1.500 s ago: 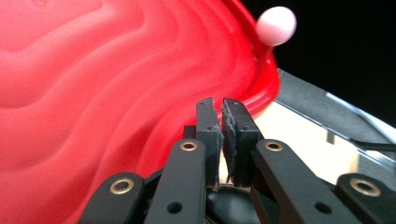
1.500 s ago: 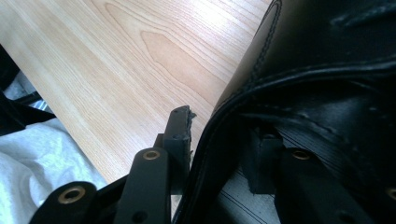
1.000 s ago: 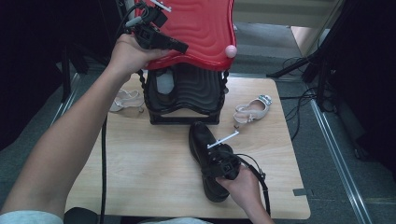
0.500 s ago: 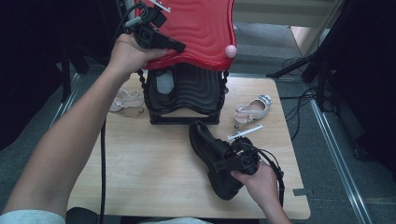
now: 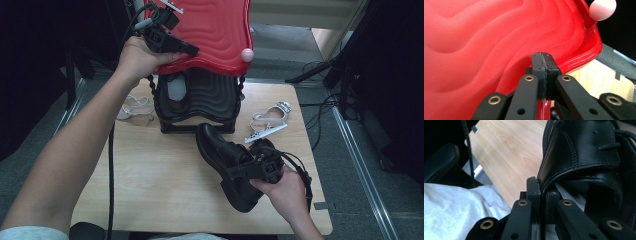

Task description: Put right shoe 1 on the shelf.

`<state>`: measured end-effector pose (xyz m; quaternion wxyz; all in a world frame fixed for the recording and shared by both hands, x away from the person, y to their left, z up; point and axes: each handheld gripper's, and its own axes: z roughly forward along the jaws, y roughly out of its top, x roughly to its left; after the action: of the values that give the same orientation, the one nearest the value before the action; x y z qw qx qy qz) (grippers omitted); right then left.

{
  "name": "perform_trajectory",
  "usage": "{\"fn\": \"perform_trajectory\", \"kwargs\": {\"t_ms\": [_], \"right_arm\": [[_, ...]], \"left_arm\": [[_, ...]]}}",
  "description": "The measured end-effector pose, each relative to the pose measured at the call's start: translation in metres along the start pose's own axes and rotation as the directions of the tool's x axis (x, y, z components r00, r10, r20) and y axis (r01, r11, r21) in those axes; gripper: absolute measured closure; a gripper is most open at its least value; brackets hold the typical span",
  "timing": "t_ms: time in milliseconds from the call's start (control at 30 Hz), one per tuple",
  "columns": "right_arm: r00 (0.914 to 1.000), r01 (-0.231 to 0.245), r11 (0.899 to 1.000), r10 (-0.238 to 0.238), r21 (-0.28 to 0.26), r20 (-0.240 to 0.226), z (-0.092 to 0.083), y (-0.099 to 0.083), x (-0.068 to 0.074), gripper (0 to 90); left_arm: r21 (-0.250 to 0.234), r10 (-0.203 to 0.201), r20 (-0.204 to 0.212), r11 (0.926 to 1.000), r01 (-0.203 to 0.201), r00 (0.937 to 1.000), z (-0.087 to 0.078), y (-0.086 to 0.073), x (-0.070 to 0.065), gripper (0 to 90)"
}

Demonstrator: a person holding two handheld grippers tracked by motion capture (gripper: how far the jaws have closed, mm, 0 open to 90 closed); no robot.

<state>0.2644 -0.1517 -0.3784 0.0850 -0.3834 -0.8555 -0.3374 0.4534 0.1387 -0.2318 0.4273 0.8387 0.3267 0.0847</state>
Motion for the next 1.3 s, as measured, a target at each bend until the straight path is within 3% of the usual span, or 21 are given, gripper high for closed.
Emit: {"fn": "perform_trajectory", "kwargs": {"t_ms": [167,267,300,533,600,633,700,767,900,933,967,1000,1033,1067,1133,1300], "right_arm": [[0.9999,0.006,0.999,-0.006,-0.032,-0.015,-0.013,0.009,0.005,87.4],[0.9998,0.019,0.998,-0.019,-0.059,-0.001,-0.023,0.017,0.008,87.3],[0.9996,0.023,0.996,-0.022,-0.085,0.015,-0.029,0.025,0.009,87.4],[0.9985,0.021,0.99,-0.013,-0.141,0.054,-0.031,0.053,0.002,87.0],[0.9935,0.033,0.985,-0.013,-0.171,0.113,-0.025,0.065,-0.001,87.0],[0.9935,0.033,0.985,-0.013,-0.171,0.113,-0.025,0.065,-0.001,87.0],[0.9877,0.041,0.981,-0.01,-0.191,0.156,-0.018,0.074,-0.002,87.2],[0.9738,0.064,0.979,-0.019,-0.193,0.226,-0.005,0.086,-0.004,87.0],[0.9591,0.083,0.974,-0.021,-0.21,0.282,0.011,0.097,-0.008,86.8],[0.9462,0.093,0.97,-0.015,-0.227,0.323,0.022,0.102,-0.011,86.7],[0.9462,0.093,0.97,-0.015,-0.227,0.323,0.022,0.102,-0.011,86.7],[0.9239,0.136,0.958,-0.031,-0.251,0.381,0.034,0.105,-0.011,86.8],[0.9142,0.152,0.956,-0.039,-0.252,0.403,0.038,0.106,-0.011,86.8],[0.9142,0.152,0.956,-0.039,-0.252,0.403,0.038,0.106,-0.011,86.8],[0.8983,0.162,0.954,-0.037,-0.253,0.438,0.048,0.109,-0.012,87.2],[0.8949,0.158,0.939,-0.005,-0.305,0.446,0.061,0.115,-0.017,87.3]], "left_arm": [[0.001,-0.003,-0.001,1.0,0.003,1.0,0.0,0.0,0.0,90.0],[0.001,-0.004,-0.001,1.0,0.004,1.0,0.0,0.0,0.0,90.0],[0.002,-0.004,-0.002,1.0,0.004,1.0,0.0,0.0,-0.001,90.0],[0.0,-0.015,-0.004,0.9999,0.015,0.9999,0.0,0.0,-0.001,90.0],[-0.003,-0.013,-0.005,0.9999,0.013,0.9999,0.0,-0.001,-0.001,90.0],[-0.003,-0.013,-0.005,0.9999,0.013,0.9999,0.0,-0.001,-0.001,90.0],[-0.007,-0.014,-0.001,0.9999,0.014,0.9999,0.0,-0.001,-0.001,90.0],[-0.003,-0.021,0.003,0.9998,0.021,0.9998,0.0,-0.001,0.0,90.0],[0.003,-0.018,0.0,0.9998,0.018,0.9998,0.0,0.0,-0.001,90.0],[0.004,-0.016,-0.001,0.9999,0.016,0.9999,0.0,0.0,-0.001,90.0],[0.004,-0.016,-0.003,0.9999,0.016,0.9999,-0.001,-0.001,-0.001,90.0],[0.005,-0.015,-0.002,0.9999,0.015,0.9999,-0.001,-0.001,0.0,90.0],[0.004,-0.017,0.003,0.9999,0.017,0.9999,-0.001,-0.001,0.0,90.0],[0.004,-0.018,0.002,0.9998,0.018,0.9998,-0.001,-0.001,0.0,90.0],[0.007,-0.031,0.009,0.9995,0.031,0.9995,-0.001,-0.001,0.001,90.0],[0.01,-0.035,0.019,0.9993,0.035,0.9992,-0.001,-0.001,0.003,90.0]]}}
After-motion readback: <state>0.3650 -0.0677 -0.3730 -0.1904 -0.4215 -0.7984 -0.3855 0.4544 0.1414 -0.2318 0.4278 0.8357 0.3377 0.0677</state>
